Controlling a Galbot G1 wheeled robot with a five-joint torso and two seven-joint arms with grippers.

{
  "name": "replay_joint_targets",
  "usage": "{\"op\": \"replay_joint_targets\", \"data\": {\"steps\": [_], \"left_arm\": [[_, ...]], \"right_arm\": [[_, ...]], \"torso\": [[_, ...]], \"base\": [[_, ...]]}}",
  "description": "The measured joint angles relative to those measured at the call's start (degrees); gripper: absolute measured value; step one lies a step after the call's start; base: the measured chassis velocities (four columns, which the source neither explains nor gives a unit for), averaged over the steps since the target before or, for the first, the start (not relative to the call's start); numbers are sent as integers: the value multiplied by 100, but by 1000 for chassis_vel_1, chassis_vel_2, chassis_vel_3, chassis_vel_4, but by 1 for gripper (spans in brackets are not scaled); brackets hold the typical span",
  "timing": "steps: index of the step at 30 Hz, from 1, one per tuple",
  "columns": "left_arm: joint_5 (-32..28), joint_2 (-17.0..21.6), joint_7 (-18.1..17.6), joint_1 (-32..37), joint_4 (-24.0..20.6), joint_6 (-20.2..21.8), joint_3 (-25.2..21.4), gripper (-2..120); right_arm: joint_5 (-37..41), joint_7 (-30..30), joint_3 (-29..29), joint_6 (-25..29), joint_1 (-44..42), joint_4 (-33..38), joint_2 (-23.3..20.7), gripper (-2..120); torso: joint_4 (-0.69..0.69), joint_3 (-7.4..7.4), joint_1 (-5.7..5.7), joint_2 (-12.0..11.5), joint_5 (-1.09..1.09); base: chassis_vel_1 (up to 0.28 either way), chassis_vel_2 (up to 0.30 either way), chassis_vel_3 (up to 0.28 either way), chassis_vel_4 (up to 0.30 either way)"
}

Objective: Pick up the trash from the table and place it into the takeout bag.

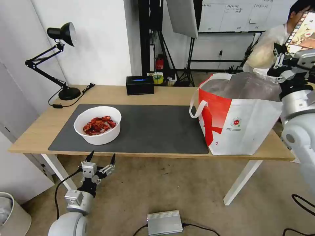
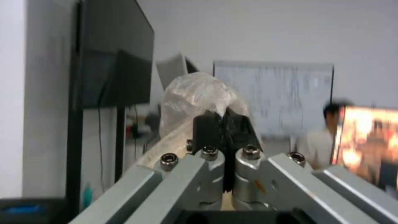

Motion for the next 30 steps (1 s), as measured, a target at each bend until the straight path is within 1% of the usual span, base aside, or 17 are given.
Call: {"op": "replay_joint_targets", "data": {"steps": [2,3,5,6,9,10,13,14,17,21,22,24,26,27,28,29,30], "left_arm": [[-30,26,13,15,-45,-1,-37,100],[-30,26,13,15,-45,-1,-37,100],[-62,49,30,23,-81,-1,-90,100],[-62,49,30,23,-81,-1,-90,100],[-100,90,57,58,-109,-6,-128,100],[-100,90,57,58,-109,-6,-128,100],[-130,120,79,83,-141,-12,-149,100],[-130,120,79,83,-141,-12,-149,100],[-142,148,85,79,-157,-13,-143,100],[-142,152,88,77,-171,-14,-114,100],[-142,152,88,77,-171,-14,-114,100],[-140,152,89,75,-178,-14,-106,100],[-140,152,89,72,-182,-13,-108,100],[-140,152,90,69,-184,-14,-114,100],[-140,152,89,68,-187,-14,-118,100],[-140,152,90,67,-199,-14,-122,100],[-140,152,90,67,-199,-14,-122,100]], "right_arm": [[459,283,-11,-291,50,19,-10,0],[459,283,-11,-291,50,19,-10,0],[914,573,-20,-522,93,23,-10,0],[914,573,-20,-522,93,23,-10,0],[1470,986,-20,-943,129,59,-33,0],[1470,986,-20,-943,129,59,-33,0],[1906,1288,-2,-1225,167,62,-44,0],[1906,1288,-2,-1225,167,62,-44,0],[2379,1526,-2,-1384,258,17,-48,0],[2767,1702,-3,-1471,311,-4,-49,0],[2767,1702,-3,-1471,311,-4,-49,0],[3113,1862,4,-1522,328,-8,-21,0],[3206,1906,14,-1533,327,-10,-2,0],[3248,1927,23,-1535,319,-10,21,7],[3262,1942,25,-1535,314,-8,32,9],[3304,1984,28,-1535,308,5,56,15],[3304,1984,28,-1535,308,5,56,15]], "torso": [[0,0,0,0,0],[0,0,0,0,0],[0,0,0,0,0],[0,0,0,0,0],[0,0,0,0,0],[0,0,0,0,0],[0,0,0,0,0],[0,0,0,0,0],[0,0,0,0,0],[0,0,0,0,0],[0,0,0,0,0],[0,0,0,0,0],[0,0,0,0,0],[0,0,0,0,0],[0,0,0,0,0],[0,0,0,0,0],[0,0,0,0,0]], "base": [[0,0,0,0],[0,0,0,0],[0,0,0,0],[0,0,0,0],[0,0,0,0],[0,0,0,0],[0,0,0,0],[0,0,0,0],[0,0,0,0],[0,0,0,0],[0,0,0,0],[0,0,0,0],[0,0,0,0],[0,0,0,0],[0,0,0,0],[0,0,0,0],[0,0,0,0]]}}
